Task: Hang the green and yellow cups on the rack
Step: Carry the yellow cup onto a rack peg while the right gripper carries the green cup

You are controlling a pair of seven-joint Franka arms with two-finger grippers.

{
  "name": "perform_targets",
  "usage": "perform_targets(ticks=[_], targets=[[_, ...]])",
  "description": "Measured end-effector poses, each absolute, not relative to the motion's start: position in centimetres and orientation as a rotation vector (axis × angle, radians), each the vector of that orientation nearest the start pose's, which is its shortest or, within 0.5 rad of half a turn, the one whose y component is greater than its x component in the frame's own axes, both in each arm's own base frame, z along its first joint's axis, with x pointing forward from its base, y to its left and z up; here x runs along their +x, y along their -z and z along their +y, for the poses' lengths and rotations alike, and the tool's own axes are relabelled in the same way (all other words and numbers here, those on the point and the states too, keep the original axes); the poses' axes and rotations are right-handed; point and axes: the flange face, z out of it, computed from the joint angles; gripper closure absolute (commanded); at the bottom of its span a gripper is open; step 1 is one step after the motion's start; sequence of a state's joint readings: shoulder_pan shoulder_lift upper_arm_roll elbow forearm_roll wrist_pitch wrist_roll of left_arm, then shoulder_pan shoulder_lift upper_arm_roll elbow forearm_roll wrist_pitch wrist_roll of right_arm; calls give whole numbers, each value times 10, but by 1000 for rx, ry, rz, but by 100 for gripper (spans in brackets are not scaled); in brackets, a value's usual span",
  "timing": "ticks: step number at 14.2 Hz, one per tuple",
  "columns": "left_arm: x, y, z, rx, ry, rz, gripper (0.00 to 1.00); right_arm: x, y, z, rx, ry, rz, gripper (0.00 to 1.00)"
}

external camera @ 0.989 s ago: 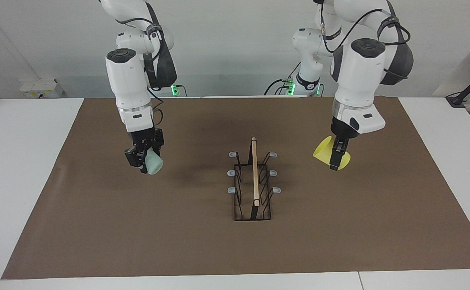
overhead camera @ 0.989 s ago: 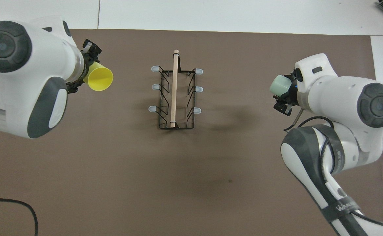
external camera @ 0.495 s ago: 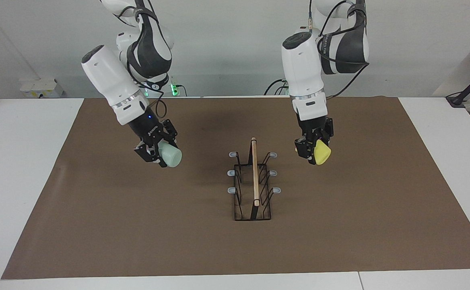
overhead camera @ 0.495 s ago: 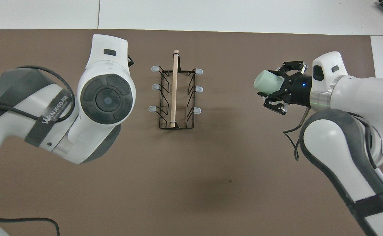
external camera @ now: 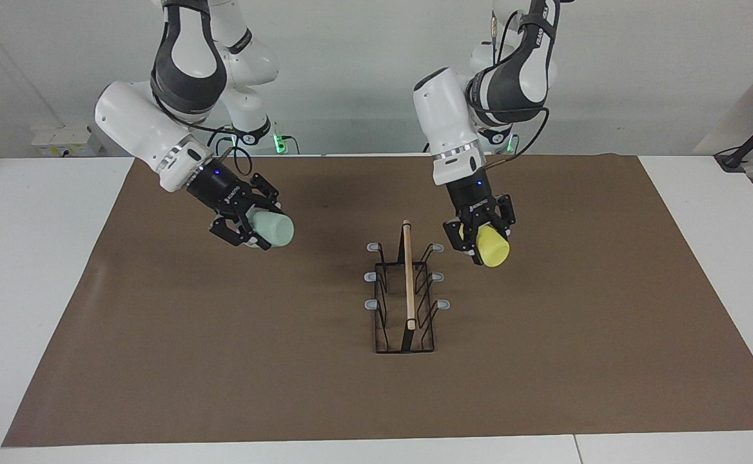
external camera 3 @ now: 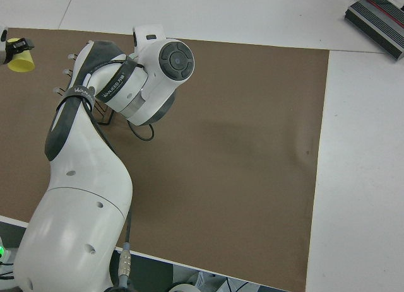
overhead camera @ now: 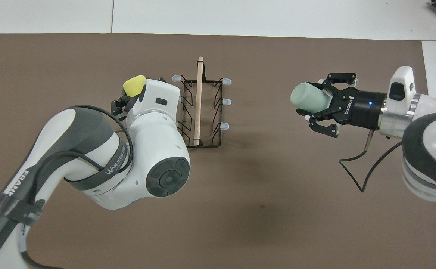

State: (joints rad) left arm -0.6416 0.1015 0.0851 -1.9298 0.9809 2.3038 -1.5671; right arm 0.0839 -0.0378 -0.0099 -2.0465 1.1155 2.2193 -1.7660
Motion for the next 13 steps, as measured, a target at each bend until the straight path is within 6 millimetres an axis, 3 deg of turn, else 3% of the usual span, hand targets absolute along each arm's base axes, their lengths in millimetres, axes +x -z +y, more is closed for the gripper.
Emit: perform_targets(ticks=[4,9,11,13], targets=[[517,-453,-325,-2583,1351,-578,100,556,-506,37,-1841,1179,-1318,85],[507,-406,-354,-2551,1421,-557,100,532,-514,-21,-1665,1225,-1222,85],[499,-394,-365,-2533,1423,-561,100,524,-519,-26,-1578,1267,-1141,85],[492,-391,-371,-2503,1432,-573,100,518,-506,-20,-1493,1325,-1066,85]])
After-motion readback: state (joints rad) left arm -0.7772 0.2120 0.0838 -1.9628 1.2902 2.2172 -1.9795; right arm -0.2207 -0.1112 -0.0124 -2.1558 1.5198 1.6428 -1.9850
